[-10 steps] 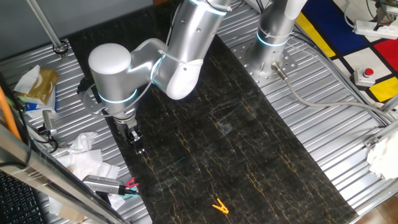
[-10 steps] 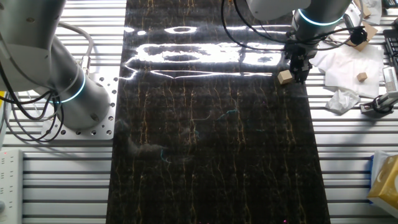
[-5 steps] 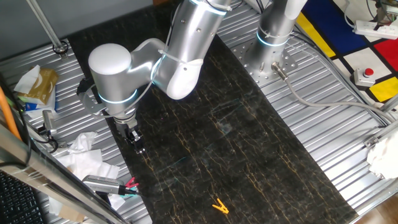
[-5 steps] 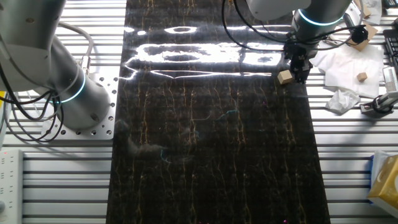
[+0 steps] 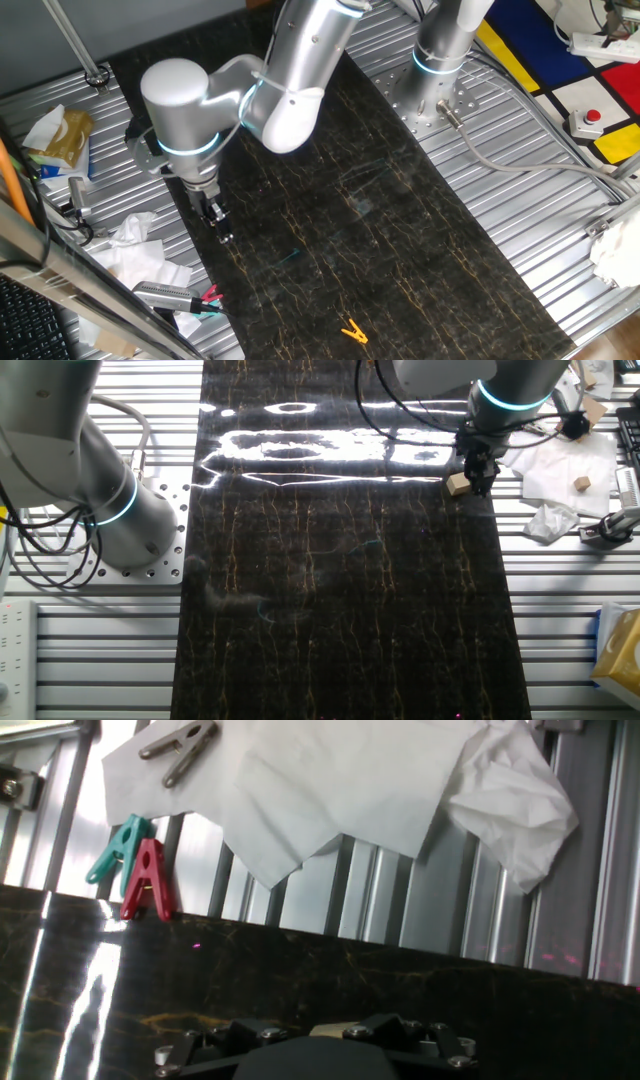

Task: Use the gripper to push the small block from left to right

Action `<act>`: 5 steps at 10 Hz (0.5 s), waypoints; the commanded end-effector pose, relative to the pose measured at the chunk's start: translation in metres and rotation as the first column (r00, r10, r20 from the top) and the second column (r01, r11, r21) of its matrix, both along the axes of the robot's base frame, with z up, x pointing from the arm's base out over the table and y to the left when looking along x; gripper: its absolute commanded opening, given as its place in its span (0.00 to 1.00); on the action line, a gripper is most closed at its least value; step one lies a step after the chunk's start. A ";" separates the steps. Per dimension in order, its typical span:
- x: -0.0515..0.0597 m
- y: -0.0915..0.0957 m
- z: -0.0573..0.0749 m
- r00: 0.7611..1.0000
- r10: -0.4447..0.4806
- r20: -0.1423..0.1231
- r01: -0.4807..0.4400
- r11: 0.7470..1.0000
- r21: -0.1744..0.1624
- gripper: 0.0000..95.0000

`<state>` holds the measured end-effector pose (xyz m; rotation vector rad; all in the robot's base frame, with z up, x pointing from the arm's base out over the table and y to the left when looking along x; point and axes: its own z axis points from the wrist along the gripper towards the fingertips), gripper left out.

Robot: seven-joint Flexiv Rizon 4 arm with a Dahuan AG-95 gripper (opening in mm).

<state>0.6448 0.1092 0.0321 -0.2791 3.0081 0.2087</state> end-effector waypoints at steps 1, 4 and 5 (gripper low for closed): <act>0.002 0.001 -0.004 1.000 -0.020 -0.007 0.020 1.000 0.019 0.80; 0.001 0.002 -0.007 1.000 -0.021 -0.009 0.021 0.999 0.024 0.80; 0.000 0.002 -0.009 1.000 -0.020 -0.009 0.020 1.000 0.023 0.80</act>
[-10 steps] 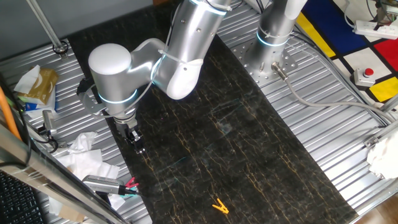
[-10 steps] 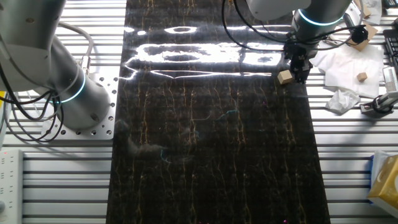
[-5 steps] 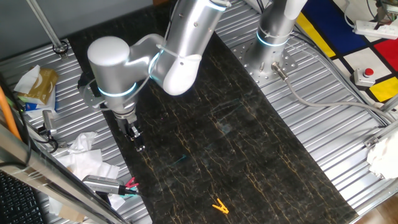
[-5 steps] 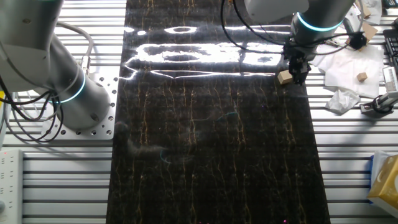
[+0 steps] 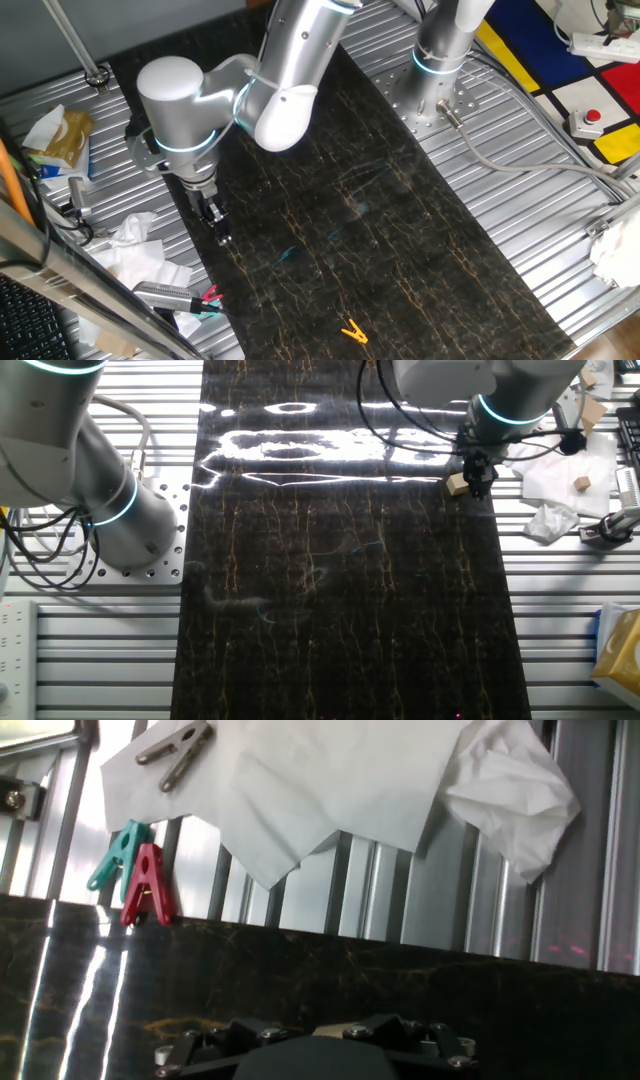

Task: Use the gripper to push the small block from left to right

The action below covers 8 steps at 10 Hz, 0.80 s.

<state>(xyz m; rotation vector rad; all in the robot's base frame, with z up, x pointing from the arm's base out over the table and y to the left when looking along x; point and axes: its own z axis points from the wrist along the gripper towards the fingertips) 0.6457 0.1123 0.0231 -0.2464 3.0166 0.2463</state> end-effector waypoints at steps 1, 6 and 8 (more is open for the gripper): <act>-0.003 0.000 -0.003 1.000 0.001 0.003 -0.001 1.000 -0.002 0.80; -0.007 0.005 -0.009 1.000 -0.020 -0.005 0.020 1.000 0.012 0.80; -0.007 0.009 -0.005 0.999 -0.032 -0.016 0.033 0.999 0.013 0.80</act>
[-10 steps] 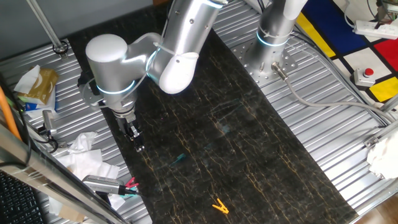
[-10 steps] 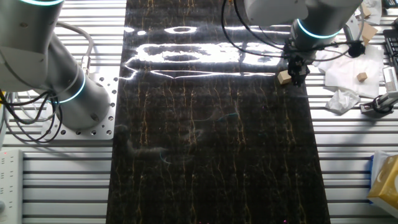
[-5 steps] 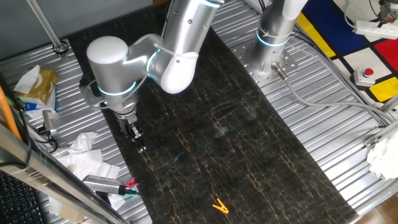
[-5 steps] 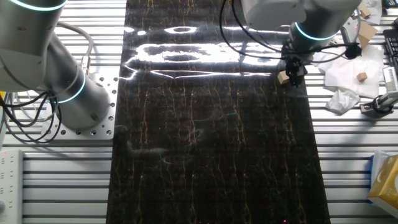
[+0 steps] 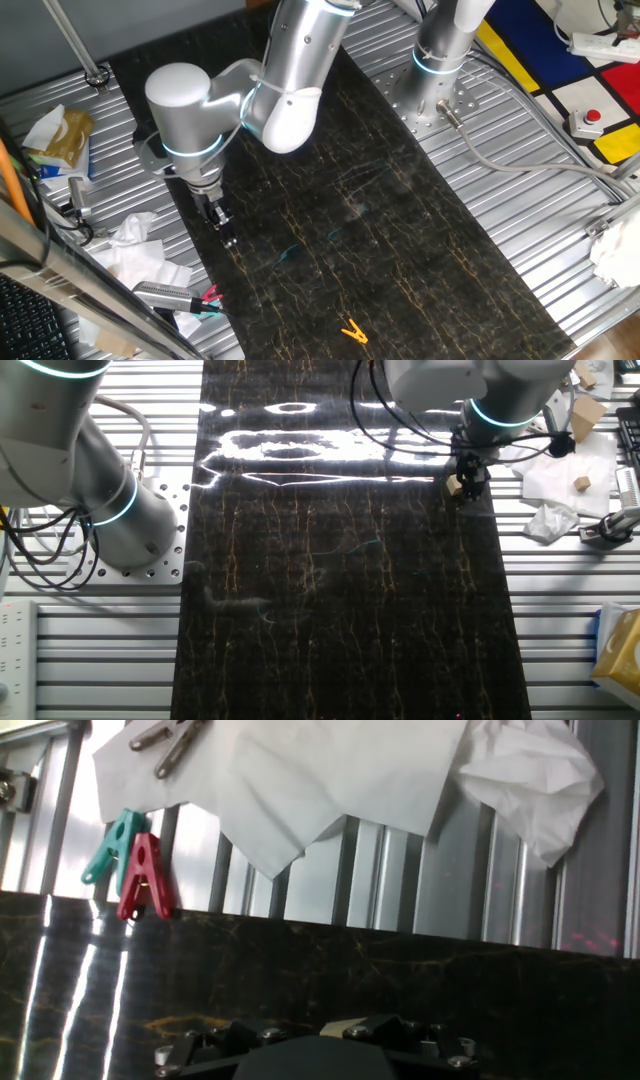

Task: Use the gripper to push the small block from left to right

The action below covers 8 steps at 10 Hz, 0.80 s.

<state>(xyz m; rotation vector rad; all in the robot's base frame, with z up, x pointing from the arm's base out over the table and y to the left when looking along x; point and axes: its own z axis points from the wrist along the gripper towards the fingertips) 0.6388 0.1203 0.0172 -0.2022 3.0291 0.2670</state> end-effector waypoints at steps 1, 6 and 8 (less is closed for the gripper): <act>-0.001 0.003 0.001 1.000 -0.009 -0.002 0.009 1.000 0.002 0.80; 0.001 0.016 0.001 0.999 -0.031 -0.006 0.031 0.999 0.009 0.80; 0.000 0.023 0.001 0.999 -0.047 -0.008 0.048 0.999 0.010 0.80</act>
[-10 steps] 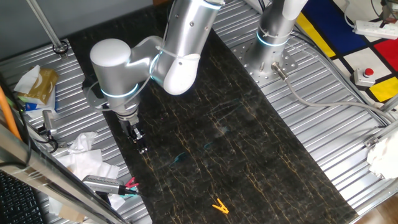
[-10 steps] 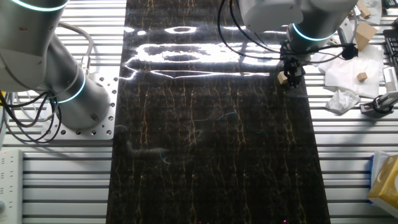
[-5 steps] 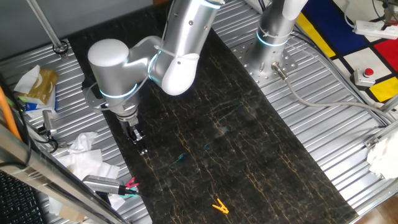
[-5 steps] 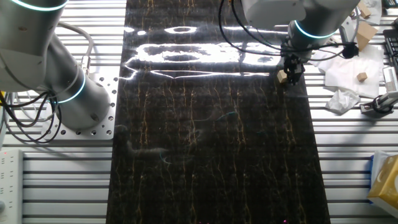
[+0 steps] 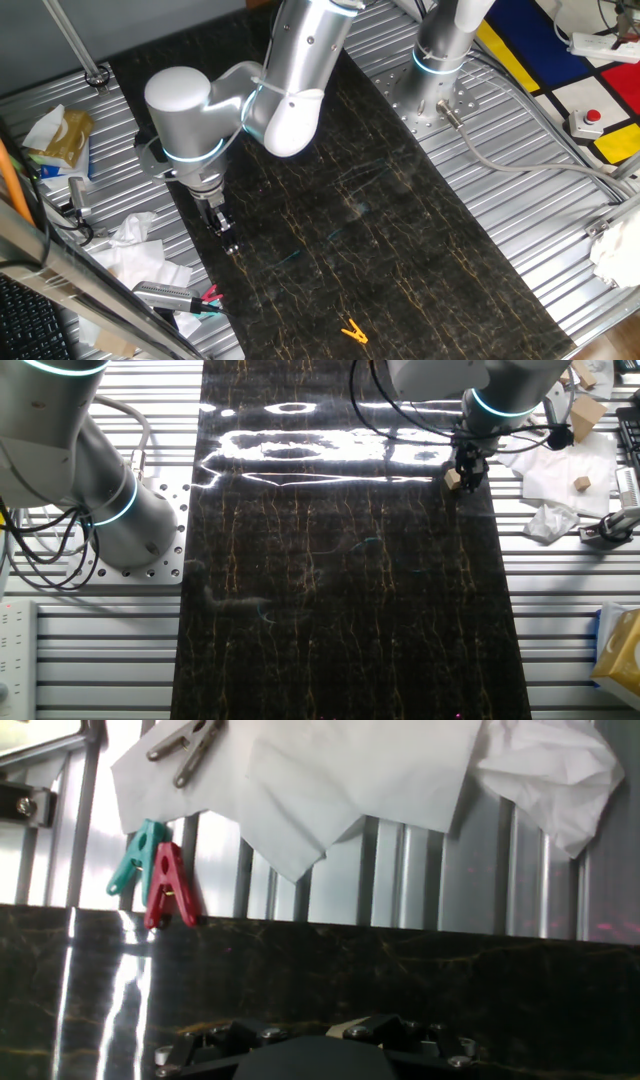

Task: Use the gripper to push the small block from left to right

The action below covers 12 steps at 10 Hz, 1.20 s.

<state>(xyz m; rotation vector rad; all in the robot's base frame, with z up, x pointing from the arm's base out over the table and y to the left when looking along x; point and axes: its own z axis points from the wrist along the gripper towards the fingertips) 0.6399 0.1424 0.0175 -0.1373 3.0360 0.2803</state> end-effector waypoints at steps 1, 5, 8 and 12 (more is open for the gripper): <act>-0.002 0.004 0.000 1.000 -0.010 0.001 0.010 1.000 0.000 0.80; -0.006 0.005 0.000 1.000 -0.009 0.000 0.009 1.000 0.001 0.80; -0.011 0.008 0.000 1.000 -0.020 -0.001 0.020 1.000 0.008 0.80; -0.015 0.020 0.000 0.999 -0.043 -0.006 0.043 0.999 0.007 0.80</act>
